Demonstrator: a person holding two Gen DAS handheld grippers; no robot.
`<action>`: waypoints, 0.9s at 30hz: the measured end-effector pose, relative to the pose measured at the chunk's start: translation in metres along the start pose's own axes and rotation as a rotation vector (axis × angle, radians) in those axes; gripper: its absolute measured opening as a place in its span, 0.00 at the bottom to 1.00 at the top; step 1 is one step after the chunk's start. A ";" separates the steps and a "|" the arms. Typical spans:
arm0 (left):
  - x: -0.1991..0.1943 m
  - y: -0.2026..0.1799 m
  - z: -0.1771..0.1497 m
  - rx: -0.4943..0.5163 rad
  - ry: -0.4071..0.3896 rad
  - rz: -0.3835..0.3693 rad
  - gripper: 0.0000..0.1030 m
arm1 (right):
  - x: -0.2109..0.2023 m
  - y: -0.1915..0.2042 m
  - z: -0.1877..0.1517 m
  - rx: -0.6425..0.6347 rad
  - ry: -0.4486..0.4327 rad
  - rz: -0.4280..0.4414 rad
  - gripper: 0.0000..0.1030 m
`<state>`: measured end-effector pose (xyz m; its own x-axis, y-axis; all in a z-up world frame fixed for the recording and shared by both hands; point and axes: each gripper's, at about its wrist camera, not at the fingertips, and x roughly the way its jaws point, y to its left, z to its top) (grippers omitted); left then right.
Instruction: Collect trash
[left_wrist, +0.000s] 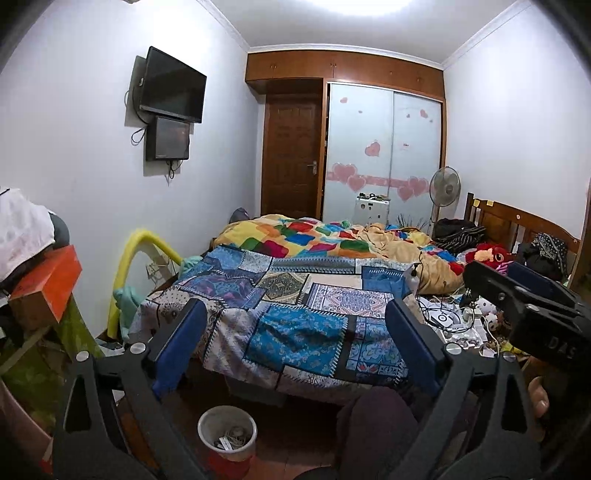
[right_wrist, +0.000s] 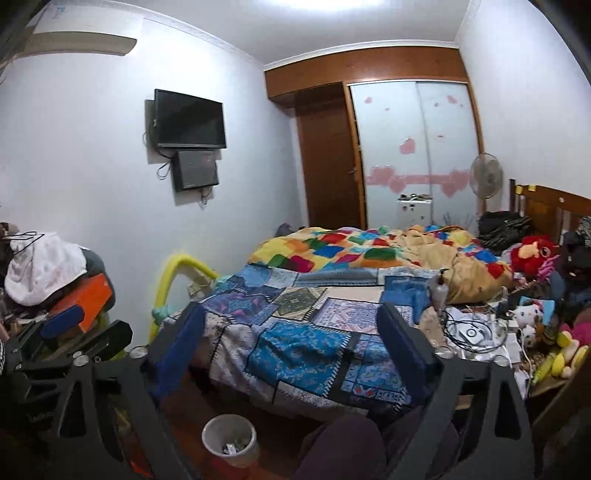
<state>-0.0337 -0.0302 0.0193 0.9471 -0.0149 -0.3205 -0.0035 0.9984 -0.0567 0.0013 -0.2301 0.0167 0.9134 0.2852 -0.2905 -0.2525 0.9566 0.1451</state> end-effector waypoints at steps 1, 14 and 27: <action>0.000 0.000 -0.001 -0.001 0.001 0.004 0.95 | 0.000 -0.001 -0.001 0.006 0.001 -0.007 0.94; 0.002 0.006 -0.010 -0.024 0.027 0.008 0.95 | 0.000 0.003 -0.012 -0.013 0.048 -0.014 0.95; 0.003 0.006 -0.014 -0.030 0.042 0.009 0.95 | -0.001 0.009 -0.013 -0.026 0.077 -0.005 0.95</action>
<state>-0.0357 -0.0248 0.0050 0.9328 -0.0092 -0.3603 -0.0218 0.9964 -0.0818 -0.0062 -0.2216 0.0060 0.8877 0.2836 -0.3627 -0.2575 0.9589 0.1193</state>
